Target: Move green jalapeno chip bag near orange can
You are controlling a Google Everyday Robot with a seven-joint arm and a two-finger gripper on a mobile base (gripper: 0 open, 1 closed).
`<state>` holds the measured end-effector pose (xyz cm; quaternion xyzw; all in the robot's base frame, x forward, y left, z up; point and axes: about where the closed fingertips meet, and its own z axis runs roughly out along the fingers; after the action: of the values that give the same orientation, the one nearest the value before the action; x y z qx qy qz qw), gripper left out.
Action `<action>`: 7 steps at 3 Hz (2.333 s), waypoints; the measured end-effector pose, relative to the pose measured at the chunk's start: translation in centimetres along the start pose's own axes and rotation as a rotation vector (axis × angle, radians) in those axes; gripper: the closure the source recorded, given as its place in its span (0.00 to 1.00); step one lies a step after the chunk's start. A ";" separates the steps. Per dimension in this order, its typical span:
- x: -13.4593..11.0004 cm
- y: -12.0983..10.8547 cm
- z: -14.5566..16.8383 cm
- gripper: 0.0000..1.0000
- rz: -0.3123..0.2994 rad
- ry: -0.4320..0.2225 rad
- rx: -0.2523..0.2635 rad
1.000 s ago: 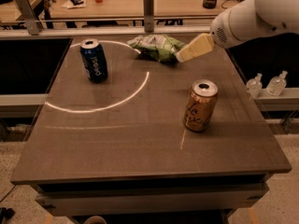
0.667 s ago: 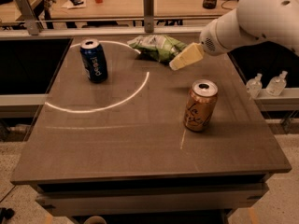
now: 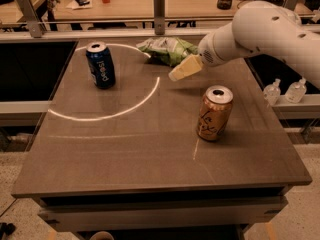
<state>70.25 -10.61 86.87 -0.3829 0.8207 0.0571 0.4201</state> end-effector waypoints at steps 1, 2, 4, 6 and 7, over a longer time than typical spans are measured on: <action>-0.7 0.9 1.5 0.00 -0.005 -0.006 -0.019; -1.7 1.6 2.3 0.00 -0.004 -0.022 -0.030; -3.5 1.8 3.5 0.00 -0.016 -0.065 -0.041; -4.5 0.0 4.3 0.18 -0.037 -0.102 -0.012; -4.7 -0.3 4.2 0.41 -0.043 -0.116 -0.014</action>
Offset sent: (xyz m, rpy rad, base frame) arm 0.0157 0.0451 -0.0018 0.0431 -0.0086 0.0388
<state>74.86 -6.36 87.70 -0.3994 0.7860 0.0757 0.4657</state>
